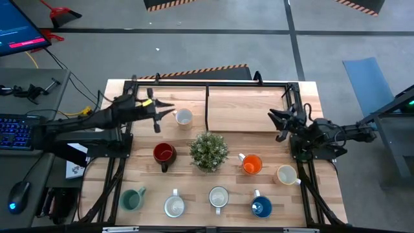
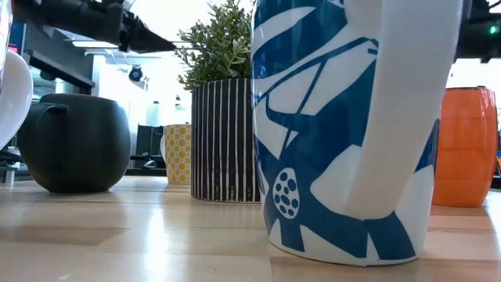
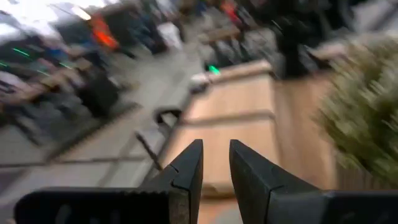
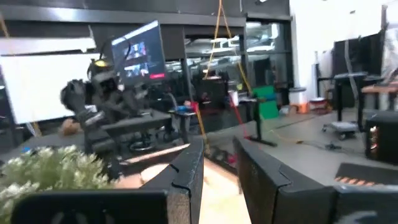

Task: Place coffee mugs
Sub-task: Put the orange mug on the shelf

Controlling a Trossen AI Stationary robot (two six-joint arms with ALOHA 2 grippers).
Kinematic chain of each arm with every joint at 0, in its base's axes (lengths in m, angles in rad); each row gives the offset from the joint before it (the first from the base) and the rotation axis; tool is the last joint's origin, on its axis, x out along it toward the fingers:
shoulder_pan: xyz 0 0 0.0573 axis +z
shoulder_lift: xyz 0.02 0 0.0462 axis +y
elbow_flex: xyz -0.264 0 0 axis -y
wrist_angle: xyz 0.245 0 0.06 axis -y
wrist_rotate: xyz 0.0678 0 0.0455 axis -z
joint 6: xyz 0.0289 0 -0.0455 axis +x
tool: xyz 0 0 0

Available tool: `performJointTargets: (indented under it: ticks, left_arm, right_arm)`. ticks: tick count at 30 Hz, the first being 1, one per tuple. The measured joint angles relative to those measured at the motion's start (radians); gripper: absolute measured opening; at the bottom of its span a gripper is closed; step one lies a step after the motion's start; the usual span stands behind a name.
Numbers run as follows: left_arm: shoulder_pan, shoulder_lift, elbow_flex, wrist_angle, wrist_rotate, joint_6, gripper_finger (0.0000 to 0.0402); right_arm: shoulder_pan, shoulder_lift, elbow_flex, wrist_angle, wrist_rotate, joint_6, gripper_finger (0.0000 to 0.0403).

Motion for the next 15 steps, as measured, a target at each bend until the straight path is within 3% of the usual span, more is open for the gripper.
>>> performJointTargets:
  ticks: [5, 15]
  left_arm:
    - [0.004, -0.011, 0.011, -0.045, 0.11, -0.006, 0.0069]
    - [0.004, -0.016, 0.011, -0.047, 0.101, -0.006, 0.0069]
  right_arm:
    - [0.0, 0.124, 0.161, -0.192, 0.019, 0.021, 0.0081]
    - [0.0, 0.549, 0.603, -0.757, -0.097, 0.217, 0.0081]
